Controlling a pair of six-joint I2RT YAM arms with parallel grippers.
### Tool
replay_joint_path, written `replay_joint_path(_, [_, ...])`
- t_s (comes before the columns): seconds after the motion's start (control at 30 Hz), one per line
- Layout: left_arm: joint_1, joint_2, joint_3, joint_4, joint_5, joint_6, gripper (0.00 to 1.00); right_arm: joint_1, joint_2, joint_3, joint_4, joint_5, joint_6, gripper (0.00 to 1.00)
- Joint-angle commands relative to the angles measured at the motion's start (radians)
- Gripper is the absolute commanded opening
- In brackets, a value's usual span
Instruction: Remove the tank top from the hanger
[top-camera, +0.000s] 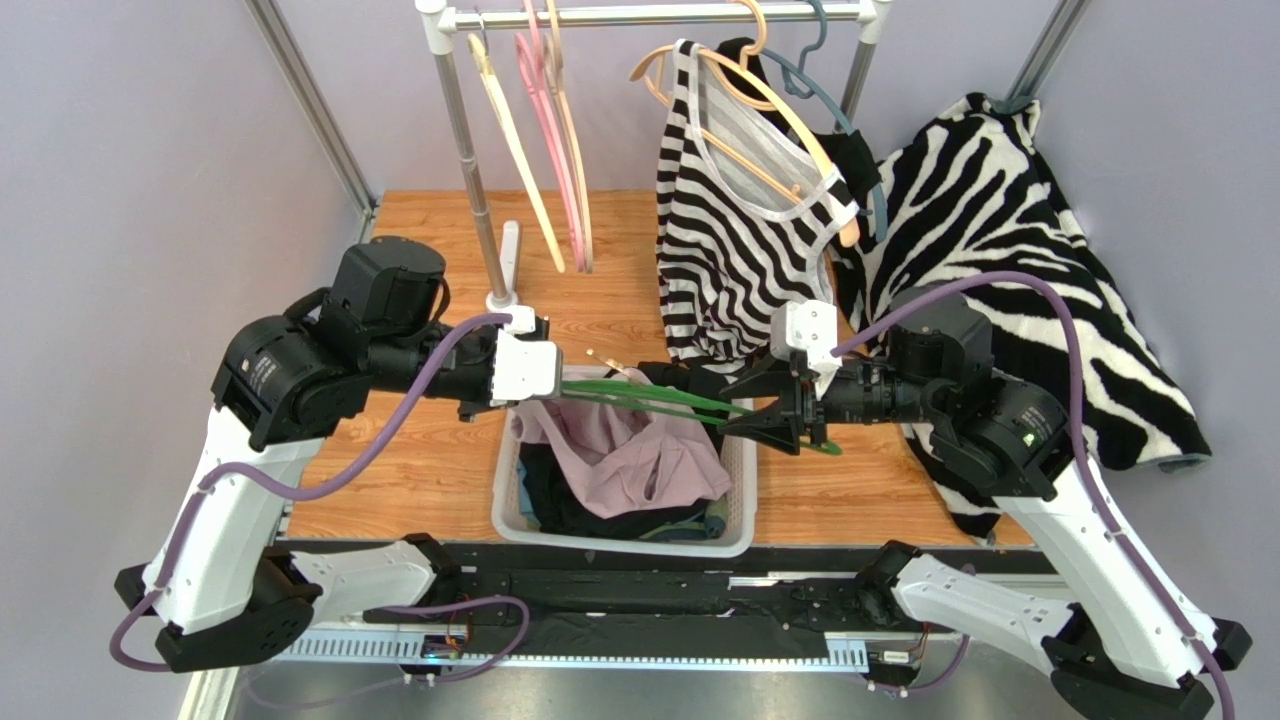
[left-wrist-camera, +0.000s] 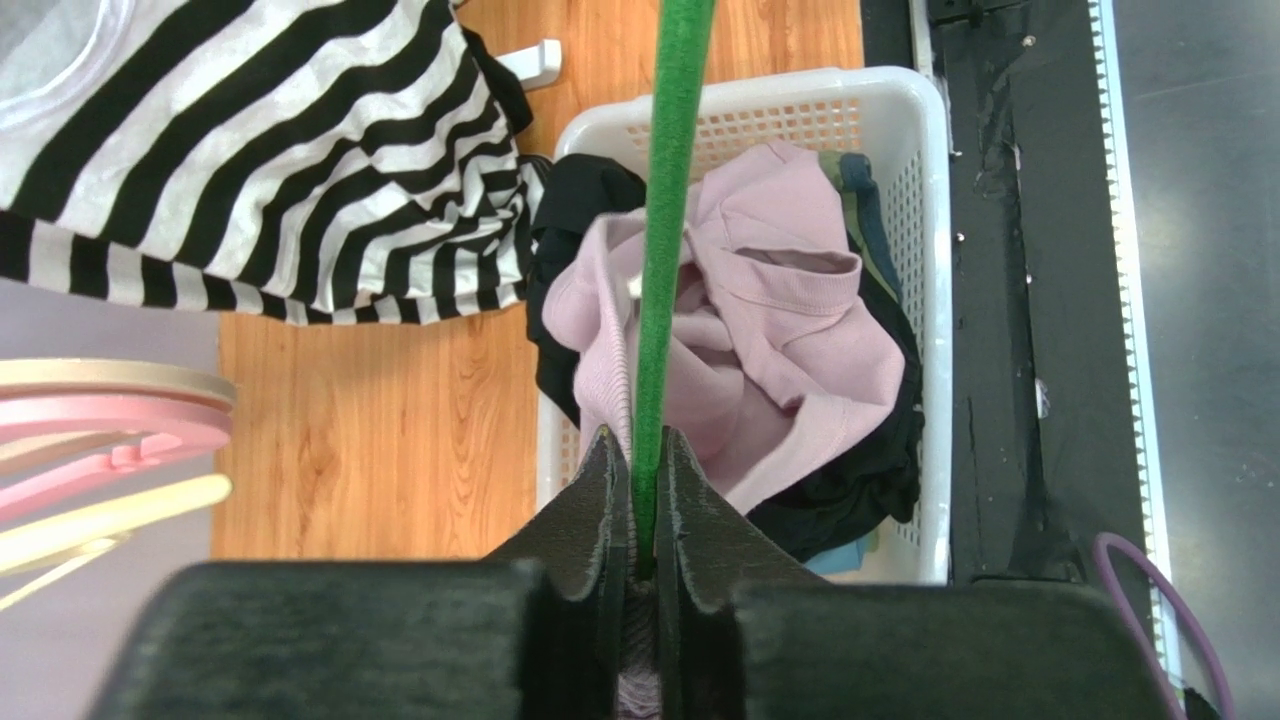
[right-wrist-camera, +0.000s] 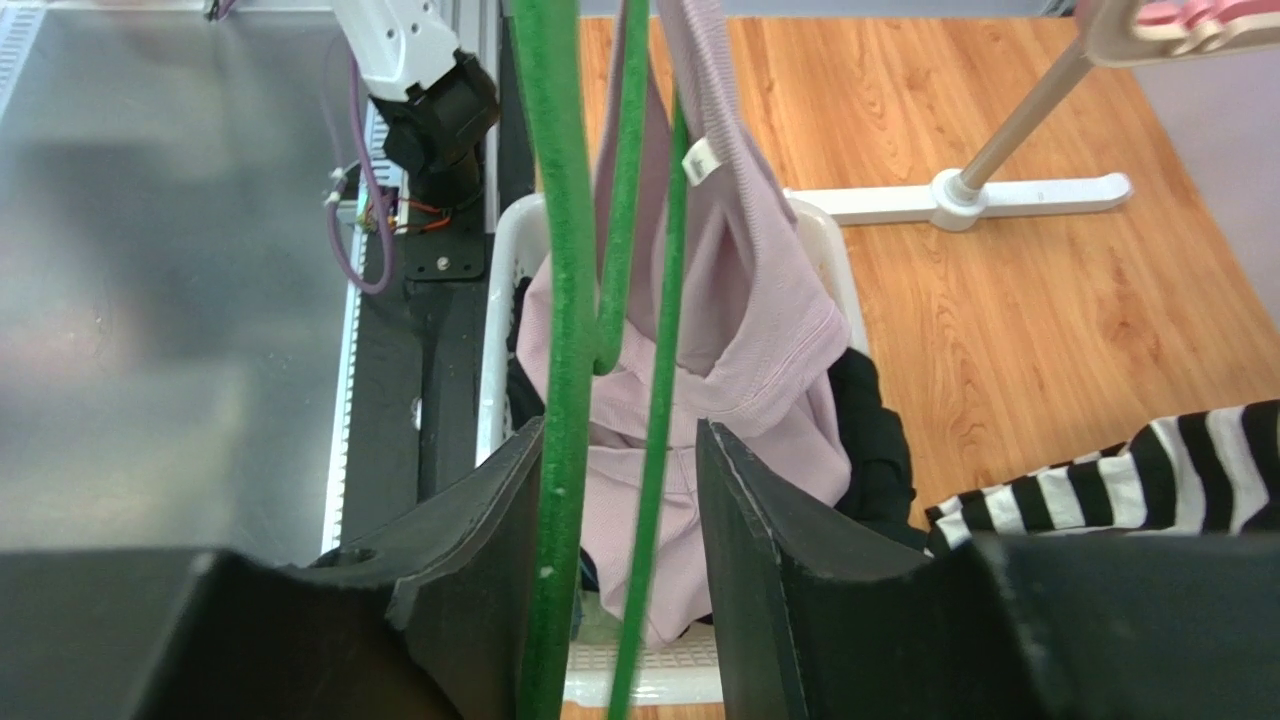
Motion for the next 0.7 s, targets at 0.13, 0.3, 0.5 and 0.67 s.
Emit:
replay_joint_path(0.13, [-0.002, -0.101, -0.041, -0.008, -0.200, -0.128, 0.47, -0.006, -0.138, -0.042, 0.111, 0.121, 0.056, 0.00])
replay_joint_path(0.3, [-0.003, -0.157, -0.048, 0.117, -0.310, -0.169, 0.77, -0.006, -0.173, -0.052, 0.068, 0.149, 0.107, 0.00])
replay_joint_path(0.5, [-0.002, -0.220, -0.159, 0.174, -0.267, -0.229, 0.77, -0.006, -0.262, -0.127, 0.135, 0.180, 0.179, 0.00])
replay_joint_path(0.67, [-0.002, -0.236, -0.369, 0.174, -0.193, -0.270, 0.68, -0.006, -0.307, -0.180, 0.146, 0.181, 0.204, 0.00])
